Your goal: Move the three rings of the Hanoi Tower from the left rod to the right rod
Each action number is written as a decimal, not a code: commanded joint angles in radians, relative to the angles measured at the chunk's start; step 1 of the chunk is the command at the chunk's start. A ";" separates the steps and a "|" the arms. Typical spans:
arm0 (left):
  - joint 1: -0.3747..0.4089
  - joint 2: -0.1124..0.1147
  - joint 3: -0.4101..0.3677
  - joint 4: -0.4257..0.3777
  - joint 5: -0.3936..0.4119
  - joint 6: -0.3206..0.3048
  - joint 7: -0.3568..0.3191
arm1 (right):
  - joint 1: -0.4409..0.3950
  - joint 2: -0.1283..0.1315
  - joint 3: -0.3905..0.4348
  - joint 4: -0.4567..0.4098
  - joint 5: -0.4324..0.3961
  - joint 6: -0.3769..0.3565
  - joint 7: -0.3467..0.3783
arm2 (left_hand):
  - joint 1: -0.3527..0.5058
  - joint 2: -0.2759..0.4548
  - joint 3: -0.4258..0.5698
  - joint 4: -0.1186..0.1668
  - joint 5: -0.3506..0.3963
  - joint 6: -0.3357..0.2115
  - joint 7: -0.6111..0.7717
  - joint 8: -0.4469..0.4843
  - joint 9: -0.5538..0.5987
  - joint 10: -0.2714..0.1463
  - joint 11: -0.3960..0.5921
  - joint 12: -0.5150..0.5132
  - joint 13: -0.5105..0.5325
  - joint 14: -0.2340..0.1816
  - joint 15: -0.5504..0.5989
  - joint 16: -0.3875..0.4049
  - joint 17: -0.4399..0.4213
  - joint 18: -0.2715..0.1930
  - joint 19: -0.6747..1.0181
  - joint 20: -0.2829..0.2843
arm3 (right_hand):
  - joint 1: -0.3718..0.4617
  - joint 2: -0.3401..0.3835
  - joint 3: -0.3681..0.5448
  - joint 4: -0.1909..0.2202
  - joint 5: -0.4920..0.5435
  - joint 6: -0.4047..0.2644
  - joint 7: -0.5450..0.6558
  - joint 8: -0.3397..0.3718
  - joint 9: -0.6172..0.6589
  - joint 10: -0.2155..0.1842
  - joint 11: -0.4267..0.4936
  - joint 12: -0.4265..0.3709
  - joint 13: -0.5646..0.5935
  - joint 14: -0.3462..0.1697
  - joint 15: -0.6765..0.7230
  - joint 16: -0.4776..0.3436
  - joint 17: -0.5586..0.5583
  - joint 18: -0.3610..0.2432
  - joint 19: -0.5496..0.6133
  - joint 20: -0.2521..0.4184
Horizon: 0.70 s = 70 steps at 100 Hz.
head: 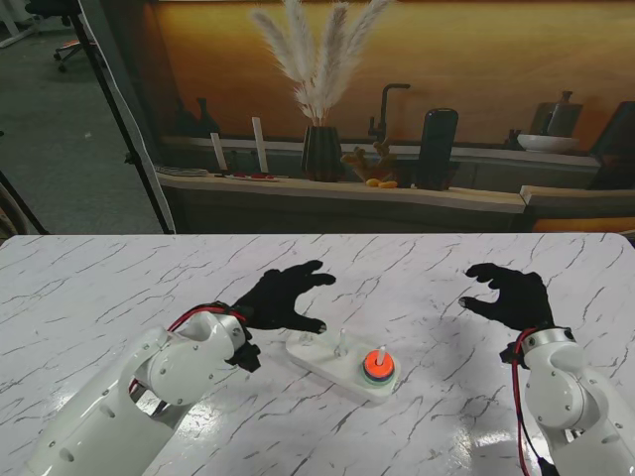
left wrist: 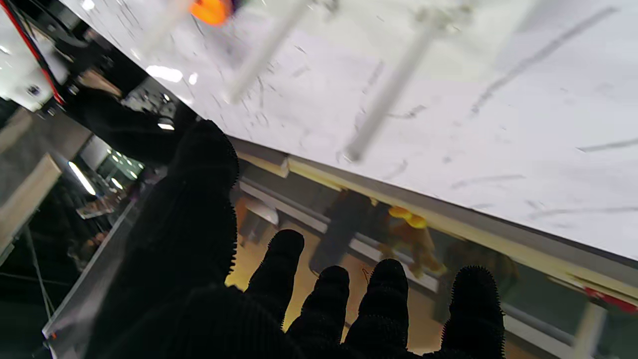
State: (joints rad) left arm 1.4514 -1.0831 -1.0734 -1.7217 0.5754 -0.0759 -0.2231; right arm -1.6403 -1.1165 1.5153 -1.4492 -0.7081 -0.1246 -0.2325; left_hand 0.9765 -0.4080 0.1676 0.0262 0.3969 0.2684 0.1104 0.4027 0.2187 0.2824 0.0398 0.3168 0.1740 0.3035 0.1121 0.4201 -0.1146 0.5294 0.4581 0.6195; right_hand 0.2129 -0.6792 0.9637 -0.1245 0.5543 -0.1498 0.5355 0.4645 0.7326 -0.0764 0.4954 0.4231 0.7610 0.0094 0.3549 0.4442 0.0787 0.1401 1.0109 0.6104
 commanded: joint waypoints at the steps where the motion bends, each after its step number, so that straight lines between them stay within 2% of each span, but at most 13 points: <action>1: 0.016 0.015 -0.024 0.001 -0.012 -0.001 0.008 | -0.009 -0.009 -0.008 -0.012 0.004 -0.013 -0.003 | 0.023 0.029 -0.024 -0.014 0.010 -0.013 0.002 -0.001 -0.003 -0.002 -0.007 -0.010 0.000 -0.011 -0.005 -0.004 0.002 -0.009 -0.040 0.010 | -0.012 -0.011 0.009 0.026 0.008 -0.017 -0.001 -0.014 -0.001 -0.012 0.012 0.001 0.005 -0.010 0.011 0.010 -0.005 0.283 0.013 0.008; 8: 0.039 0.012 -0.060 0.001 0.014 0.006 0.033 | -0.013 -0.009 -0.012 -0.020 0.014 -0.021 0.005 | 0.018 0.056 -0.030 -0.013 0.015 -0.016 0.004 0.000 0.006 -0.003 -0.005 -0.009 0.006 -0.013 -0.003 -0.004 0.005 -0.007 -0.040 0.010 | -0.022 0.000 -0.007 0.026 0.001 -0.016 -0.011 -0.018 -0.007 -0.010 -0.003 -0.006 -0.007 -0.007 -0.005 0.003 -0.011 0.283 0.001 0.002; 10: 0.046 0.011 -0.068 0.001 0.020 0.012 0.044 | -0.014 -0.008 -0.013 -0.022 0.014 -0.024 0.006 | 0.046 0.122 -0.113 -0.005 0.018 -0.018 0.006 0.004 0.014 -0.004 -0.003 -0.005 0.011 -0.014 -0.002 -0.001 0.006 -0.008 -0.042 0.012 | -0.026 0.004 -0.014 0.028 0.000 -0.016 -0.017 -0.020 -0.007 -0.011 -0.012 -0.010 -0.008 -0.008 -0.012 -0.001 -0.012 0.284 -0.001 0.000; 13: 0.058 0.007 -0.079 0.002 0.027 0.023 0.065 | -0.015 -0.008 -0.013 -0.025 0.012 -0.030 0.008 | 0.044 0.152 -0.122 -0.005 0.023 -0.022 0.008 0.006 0.022 -0.005 0.000 -0.004 0.015 -0.015 0.000 0.000 0.007 -0.008 -0.042 0.012 | -0.030 0.010 -0.023 0.029 -0.002 -0.018 -0.022 -0.023 -0.008 -0.012 -0.024 -0.016 -0.012 -0.007 -0.022 -0.006 -0.014 0.285 -0.006 -0.003; 15: 0.064 0.004 -0.085 0.004 0.028 0.031 0.079 | -0.016 -0.007 -0.014 -0.027 0.012 -0.033 0.010 | 0.064 0.205 -0.156 -0.027 0.037 -0.033 0.017 0.011 0.042 -0.008 0.000 -0.004 0.021 -0.015 0.000 0.000 0.007 -0.011 -0.049 0.006 | -0.031 0.012 -0.028 0.030 -0.002 -0.020 -0.025 -0.024 -0.009 -0.013 -0.029 -0.019 -0.014 -0.006 -0.028 -0.008 -0.015 0.286 -0.009 -0.005; 21: 0.083 -0.003 -0.103 0.008 0.021 0.060 0.112 | -0.018 -0.008 -0.017 -0.032 0.017 -0.043 0.011 | 0.084 0.267 -0.171 -0.031 0.058 -0.055 0.025 0.014 0.054 -0.022 0.003 -0.003 0.018 -0.022 -0.003 -0.002 -0.001 -0.027 -0.069 -0.010 | -0.035 0.018 -0.041 0.031 -0.002 -0.027 -0.031 -0.026 -0.009 -0.018 -0.047 -0.028 -0.020 -0.005 -0.045 -0.015 -0.018 0.288 -0.020 -0.013; 28: 0.101 -0.017 -0.114 0.026 0.013 0.084 0.181 | -0.022 -0.008 -0.020 -0.042 0.021 -0.050 0.017 | 0.104 0.314 -0.186 -0.040 0.060 -0.069 0.023 0.012 0.070 -0.029 0.006 -0.002 0.023 -0.022 -0.005 -0.004 0.003 -0.034 -0.082 -0.023 | -0.036 0.025 -0.055 0.033 -0.005 -0.029 -0.036 -0.027 -0.009 -0.023 -0.060 -0.036 -0.023 -0.005 -0.058 -0.020 -0.020 0.288 -0.025 -0.018; 39: 0.119 -0.036 -0.124 0.060 0.027 0.124 0.280 | -0.029 -0.009 -0.027 -0.056 0.028 -0.054 0.018 | 0.102 0.344 -0.196 -0.047 0.061 -0.084 0.023 0.008 0.101 -0.033 0.014 -0.002 0.017 -0.021 -0.015 -0.012 0.003 -0.051 -0.116 -0.054 | -0.032 0.031 -0.066 0.036 -0.006 -0.032 -0.038 -0.027 -0.007 -0.024 -0.065 -0.038 -0.024 -0.003 -0.065 -0.023 -0.021 0.289 -0.026 -0.021; 50: 0.121 -0.051 -0.124 0.103 0.076 0.151 0.384 | -0.036 -0.011 -0.036 -0.070 0.037 -0.056 0.018 | 0.096 0.351 -0.199 -0.050 0.069 -0.089 0.025 0.006 0.111 -0.034 0.014 -0.002 0.027 -0.019 -0.013 -0.014 0.008 -0.044 -0.120 -0.060 | -0.030 0.035 -0.074 0.039 -0.006 -0.033 -0.040 -0.027 -0.005 -0.028 -0.066 -0.039 -0.023 -0.003 -0.068 -0.023 -0.021 0.289 -0.026 -0.023; 70: 0.129 -0.064 -0.145 0.128 0.083 0.181 0.453 | -0.050 -0.013 -0.043 -0.095 0.048 -0.052 0.020 | 0.087 0.353 -0.199 -0.051 0.062 -0.089 0.022 0.002 0.108 -0.035 0.011 -0.004 0.026 -0.018 -0.012 -0.014 0.004 -0.037 -0.114 -0.062 | -0.025 0.037 -0.081 0.043 -0.004 -0.033 -0.040 -0.025 -0.004 -0.028 -0.066 -0.039 -0.022 -0.003 -0.071 -0.022 -0.023 0.291 -0.028 -0.026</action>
State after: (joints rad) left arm 1.5721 -1.1408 -1.2128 -1.5988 0.6665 0.1148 0.2327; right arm -1.6784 -1.1187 1.4803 -1.5312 -0.6613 -0.1758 -0.2125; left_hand 1.0404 -0.1140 -0.0129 0.0176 0.4636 0.2096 0.1347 0.4046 0.3155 0.2663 0.0503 0.3201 0.1758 0.3035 0.1121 0.4200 -0.1049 0.5088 0.3817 0.5686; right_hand 0.2090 -0.6565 0.8962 -0.1245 0.5538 -0.1500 0.5117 0.4525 0.7326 -0.0800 0.4416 0.3903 0.7471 0.0094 0.3063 0.4336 0.0756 0.1404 0.9962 0.5945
